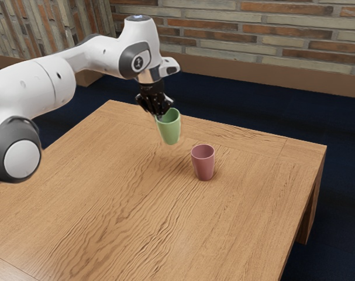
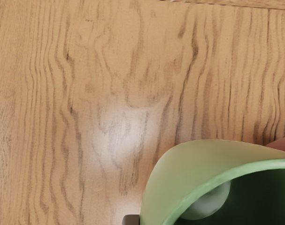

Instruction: Place the left cup onto the right cup

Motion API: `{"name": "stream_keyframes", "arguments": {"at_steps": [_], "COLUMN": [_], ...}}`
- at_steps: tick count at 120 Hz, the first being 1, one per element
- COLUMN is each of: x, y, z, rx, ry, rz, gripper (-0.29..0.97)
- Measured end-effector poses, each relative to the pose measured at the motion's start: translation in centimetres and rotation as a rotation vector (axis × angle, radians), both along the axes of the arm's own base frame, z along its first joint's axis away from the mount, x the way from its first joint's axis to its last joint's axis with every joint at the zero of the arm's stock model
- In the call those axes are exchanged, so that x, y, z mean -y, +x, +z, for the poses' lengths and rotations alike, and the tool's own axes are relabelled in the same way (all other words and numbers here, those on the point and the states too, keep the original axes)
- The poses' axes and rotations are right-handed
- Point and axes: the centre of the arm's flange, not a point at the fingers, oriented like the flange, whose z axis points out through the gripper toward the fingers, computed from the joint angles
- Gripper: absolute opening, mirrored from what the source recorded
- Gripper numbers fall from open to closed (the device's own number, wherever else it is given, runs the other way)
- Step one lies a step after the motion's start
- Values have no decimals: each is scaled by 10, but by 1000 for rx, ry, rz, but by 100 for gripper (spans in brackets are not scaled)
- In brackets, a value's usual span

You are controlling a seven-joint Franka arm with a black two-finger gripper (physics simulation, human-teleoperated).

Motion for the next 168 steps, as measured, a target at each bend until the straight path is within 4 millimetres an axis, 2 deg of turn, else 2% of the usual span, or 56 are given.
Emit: {"name": "stream_keyframes", "arguments": {"at_steps": [12,24,39,53,79,110,156,168], "x": [0,4,19,35,60,81,95,94], "y": [0,1,4,7,11,12,12,10], "z": [8,26,48,56,47,30,15,5], "rx": [12,43,83,101,95,72,53,30], "ry": [-1,-7,-12,-15,-23,-28,-40,-43], "rz": [0,-3,-20,-39,-69,-90,-98,-93], "gripper": [-11,-11,-11,-11,-11,-11,-11,-11]}}
